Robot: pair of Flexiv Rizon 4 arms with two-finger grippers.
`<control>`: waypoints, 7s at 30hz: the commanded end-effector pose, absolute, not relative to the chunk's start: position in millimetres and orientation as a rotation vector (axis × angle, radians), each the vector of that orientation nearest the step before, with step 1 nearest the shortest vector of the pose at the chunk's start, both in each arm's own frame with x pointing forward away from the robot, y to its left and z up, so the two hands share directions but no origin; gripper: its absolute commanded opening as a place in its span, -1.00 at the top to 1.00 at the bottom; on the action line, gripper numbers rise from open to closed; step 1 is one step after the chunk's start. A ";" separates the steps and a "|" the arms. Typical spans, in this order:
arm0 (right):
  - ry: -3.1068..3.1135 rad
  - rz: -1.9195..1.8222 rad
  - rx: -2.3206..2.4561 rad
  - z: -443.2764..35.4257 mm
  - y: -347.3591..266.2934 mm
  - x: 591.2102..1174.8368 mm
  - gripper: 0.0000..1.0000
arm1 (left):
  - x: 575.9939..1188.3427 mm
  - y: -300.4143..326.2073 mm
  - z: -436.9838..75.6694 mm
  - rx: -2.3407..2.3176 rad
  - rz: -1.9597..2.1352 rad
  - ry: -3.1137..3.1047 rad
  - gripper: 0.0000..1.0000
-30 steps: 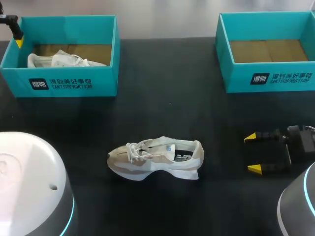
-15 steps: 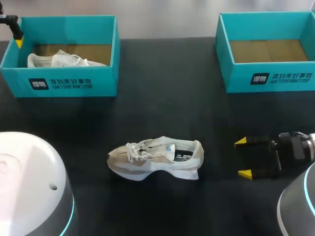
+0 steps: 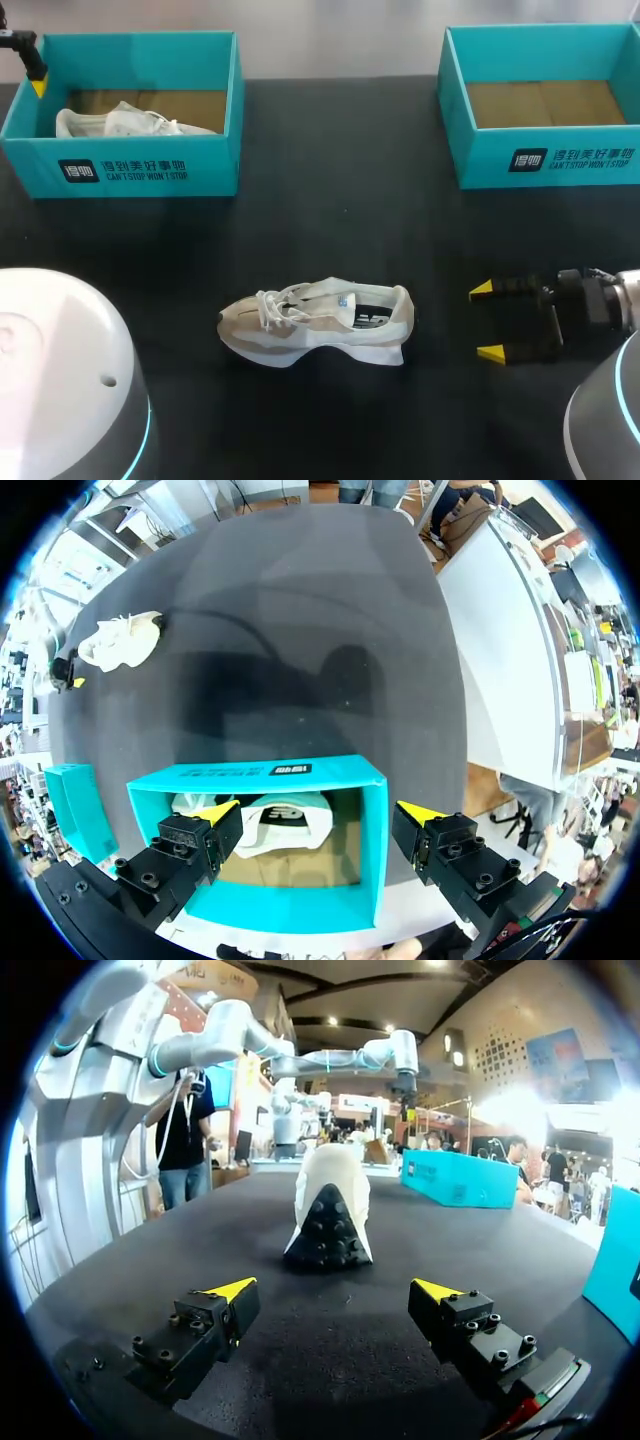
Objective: Take the shoe out of the shoebox, open the shoe tongue, remove and reinsert the insole, then place the shoe into the shoebox
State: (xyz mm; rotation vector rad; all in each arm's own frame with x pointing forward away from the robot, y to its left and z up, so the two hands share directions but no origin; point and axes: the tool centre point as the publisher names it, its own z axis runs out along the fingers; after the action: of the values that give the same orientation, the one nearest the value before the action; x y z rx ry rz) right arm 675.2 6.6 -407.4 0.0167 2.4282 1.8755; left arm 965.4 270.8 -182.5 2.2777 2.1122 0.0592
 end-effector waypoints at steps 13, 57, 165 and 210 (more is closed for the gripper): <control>2.421 1.783 0.197 -399.8 62.1 664.0 -1.00 | 965.0 271.2 -182.1 2.279 0.061 2.112 -1.00; 2.413 1.703 0.471 -404.4 110.7 678.3 -1.00 | 965.0 271.2 -182.1 2.279 0.061 2.112 -1.00; 2.583 1.741 0.165 -420.0 141.6 680.5 1.00 | 965.0 271.2 -182.1 2.279 0.061 2.112 -1.00; 2.572 1.753 0.192 -421.9 140.5 680.0 1.00 | 844.8 193.8 -164.5 2.007 -0.009 2.387 -1.00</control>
State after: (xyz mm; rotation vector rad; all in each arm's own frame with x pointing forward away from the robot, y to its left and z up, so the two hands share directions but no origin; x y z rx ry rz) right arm 681.0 140.0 -422.8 0.1901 2.5659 1.7608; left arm 874.2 206.4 -164.4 2.0885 2.3412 -0.0708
